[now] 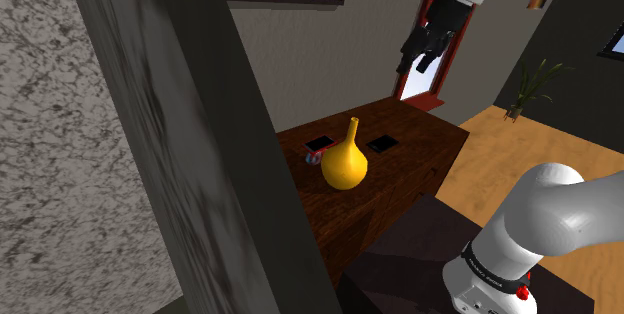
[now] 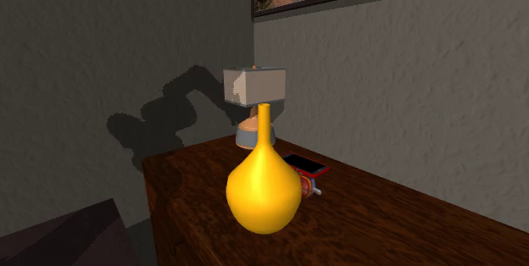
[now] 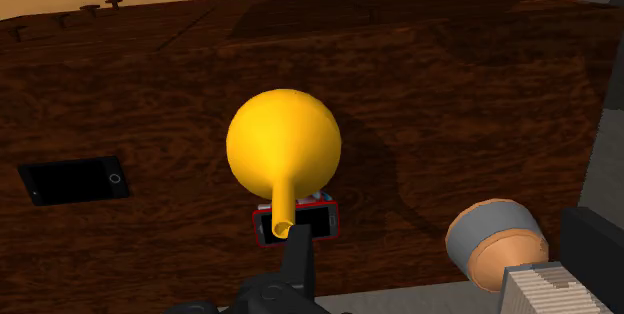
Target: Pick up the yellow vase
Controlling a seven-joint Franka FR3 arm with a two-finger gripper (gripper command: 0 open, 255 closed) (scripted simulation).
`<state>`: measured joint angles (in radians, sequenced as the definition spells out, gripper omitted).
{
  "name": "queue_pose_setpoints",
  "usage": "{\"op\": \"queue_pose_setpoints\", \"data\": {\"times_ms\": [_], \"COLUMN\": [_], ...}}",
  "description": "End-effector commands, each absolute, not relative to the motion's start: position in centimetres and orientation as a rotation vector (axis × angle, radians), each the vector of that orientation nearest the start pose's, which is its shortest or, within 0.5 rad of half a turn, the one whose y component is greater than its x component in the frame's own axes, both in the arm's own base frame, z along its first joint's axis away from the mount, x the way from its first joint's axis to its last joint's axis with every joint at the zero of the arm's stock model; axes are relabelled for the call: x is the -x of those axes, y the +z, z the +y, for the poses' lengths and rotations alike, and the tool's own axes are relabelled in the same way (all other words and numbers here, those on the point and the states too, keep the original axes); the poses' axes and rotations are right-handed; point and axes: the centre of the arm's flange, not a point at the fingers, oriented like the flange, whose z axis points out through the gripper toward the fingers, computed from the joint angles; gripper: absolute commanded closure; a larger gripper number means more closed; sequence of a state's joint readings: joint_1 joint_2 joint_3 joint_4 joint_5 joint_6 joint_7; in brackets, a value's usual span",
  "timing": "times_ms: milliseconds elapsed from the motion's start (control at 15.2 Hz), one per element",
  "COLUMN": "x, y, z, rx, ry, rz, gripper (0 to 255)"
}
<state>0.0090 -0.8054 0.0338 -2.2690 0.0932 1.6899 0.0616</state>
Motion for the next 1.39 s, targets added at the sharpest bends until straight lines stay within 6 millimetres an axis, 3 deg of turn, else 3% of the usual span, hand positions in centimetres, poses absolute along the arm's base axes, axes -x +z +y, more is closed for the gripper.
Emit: {"op": "queue_pose_setpoints", "data": {"times_ms": [0, 1320], "x": [-31.1, -47.7], "y": [65.0, 45.0], "z": [2.7, -3.4], "rx": [3.043, 3.118], "ry": [-0.34, -0.224], "rz": [0.041, -0.07], "gripper": [0, 0]}}
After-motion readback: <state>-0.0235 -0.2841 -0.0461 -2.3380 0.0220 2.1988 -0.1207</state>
